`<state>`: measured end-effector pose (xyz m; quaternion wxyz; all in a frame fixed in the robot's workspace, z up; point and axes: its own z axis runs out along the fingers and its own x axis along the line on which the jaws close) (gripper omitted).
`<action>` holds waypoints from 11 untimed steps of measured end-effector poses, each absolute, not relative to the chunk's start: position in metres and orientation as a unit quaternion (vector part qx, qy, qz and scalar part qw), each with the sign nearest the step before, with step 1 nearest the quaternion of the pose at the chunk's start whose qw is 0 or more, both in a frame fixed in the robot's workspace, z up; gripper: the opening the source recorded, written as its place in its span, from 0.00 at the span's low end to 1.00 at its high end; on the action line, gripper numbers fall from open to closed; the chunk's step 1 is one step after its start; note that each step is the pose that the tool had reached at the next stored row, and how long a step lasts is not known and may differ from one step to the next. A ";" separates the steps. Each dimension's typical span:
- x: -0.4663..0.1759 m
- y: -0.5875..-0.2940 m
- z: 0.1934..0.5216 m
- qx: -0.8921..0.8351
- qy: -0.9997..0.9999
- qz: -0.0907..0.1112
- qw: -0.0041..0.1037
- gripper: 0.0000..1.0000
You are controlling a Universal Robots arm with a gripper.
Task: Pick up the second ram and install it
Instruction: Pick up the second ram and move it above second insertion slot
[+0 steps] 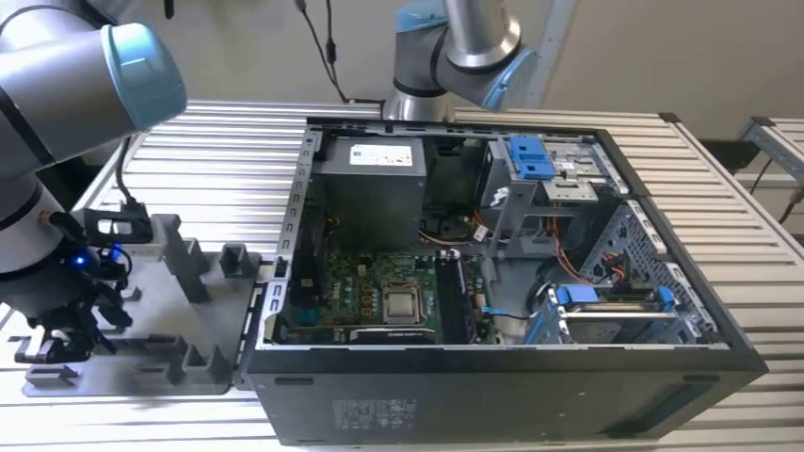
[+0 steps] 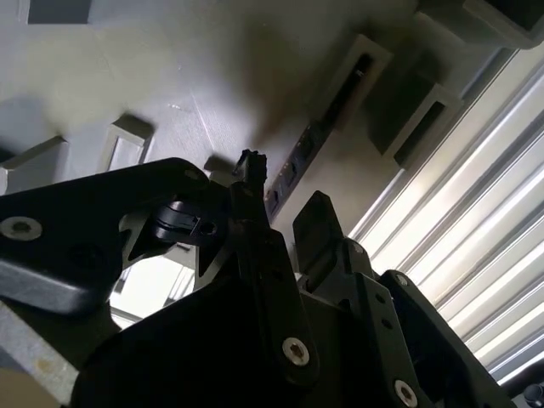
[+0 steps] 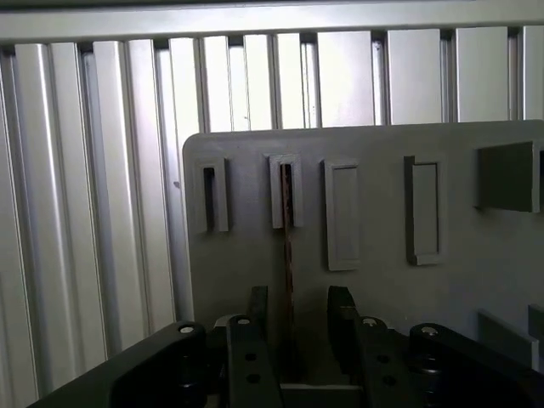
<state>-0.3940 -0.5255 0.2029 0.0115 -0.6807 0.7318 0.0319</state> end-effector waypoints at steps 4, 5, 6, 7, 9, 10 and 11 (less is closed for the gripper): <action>-0.395 -0.525 0.198 -0.684 0.729 0.032 0.013 0.42; -0.396 -0.525 0.197 -0.685 0.728 0.032 0.013 0.42; -0.396 -0.526 0.196 -0.686 0.727 0.032 0.014 0.42; -0.396 -0.526 0.195 -0.686 0.726 0.032 0.014 0.42; -0.397 -0.526 0.195 -0.687 0.726 0.032 0.015 0.42; -0.397 -0.526 0.195 -0.687 0.726 0.032 0.015 0.42; -0.397 -0.526 0.195 -0.687 0.726 0.032 0.015 0.42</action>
